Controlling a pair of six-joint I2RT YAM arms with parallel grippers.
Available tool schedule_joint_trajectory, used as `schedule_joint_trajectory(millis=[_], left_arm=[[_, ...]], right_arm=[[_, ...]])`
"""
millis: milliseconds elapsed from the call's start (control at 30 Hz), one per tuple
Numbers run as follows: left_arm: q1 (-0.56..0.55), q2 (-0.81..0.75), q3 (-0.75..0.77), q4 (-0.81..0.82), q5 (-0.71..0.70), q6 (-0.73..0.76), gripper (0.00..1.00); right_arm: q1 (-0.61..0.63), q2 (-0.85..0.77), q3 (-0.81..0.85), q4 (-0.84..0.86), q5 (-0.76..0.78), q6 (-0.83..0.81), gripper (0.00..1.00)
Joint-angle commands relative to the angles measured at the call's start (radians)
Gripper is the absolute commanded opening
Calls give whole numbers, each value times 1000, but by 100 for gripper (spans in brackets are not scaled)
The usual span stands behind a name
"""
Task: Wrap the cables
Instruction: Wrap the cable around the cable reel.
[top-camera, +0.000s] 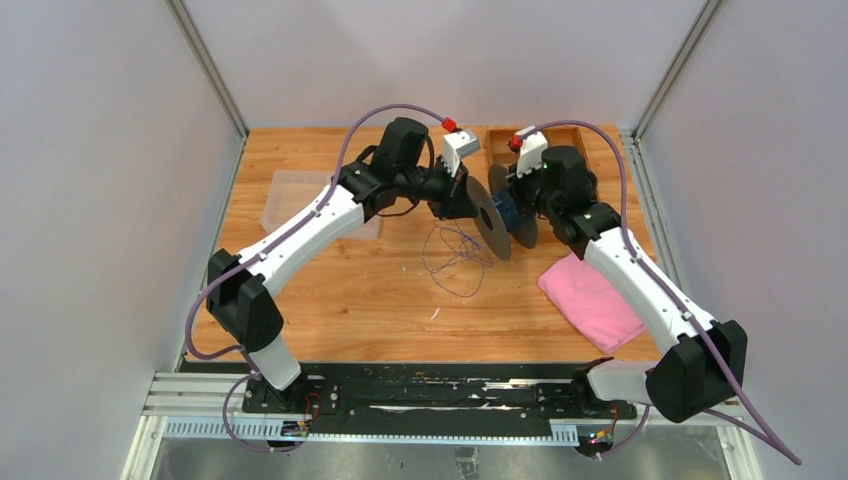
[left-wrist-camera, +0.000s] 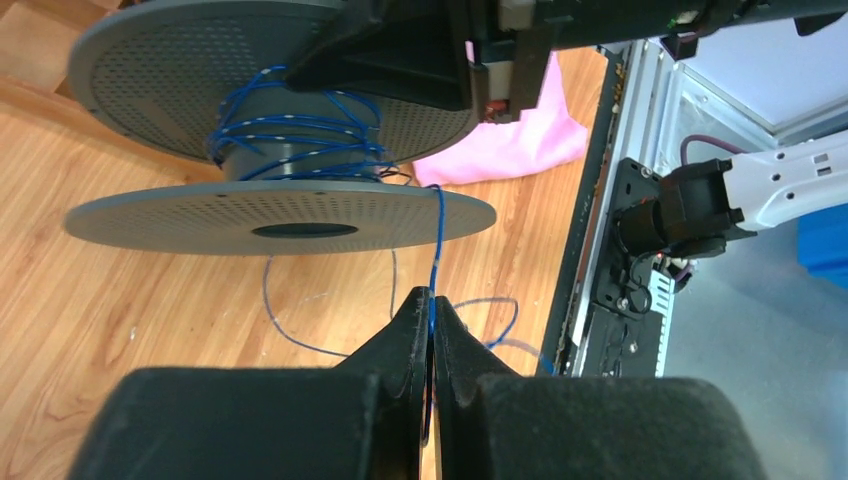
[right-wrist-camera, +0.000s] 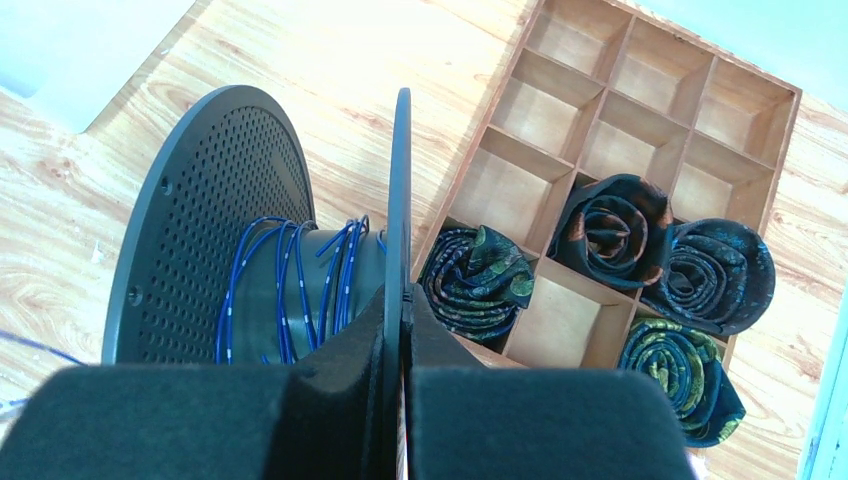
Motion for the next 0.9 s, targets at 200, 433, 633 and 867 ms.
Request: schedule_joint_trajectory(millis=[200,433,633,867], left_arm=[[83,29,74,-13,43,-47,6],[134,46,77,-32,14,-29,6],[187,51,55,-64,-12,10,7],[238,50,12,-67,-59,63,8]], right_arm=[[7,-59,-75,89,-87,-94,1],[0,-95,-86,72,-177,-114,1],[-21,-107,-65,46,-256,-99,1],[-48,-99,-8,16,-363,-56,1]])
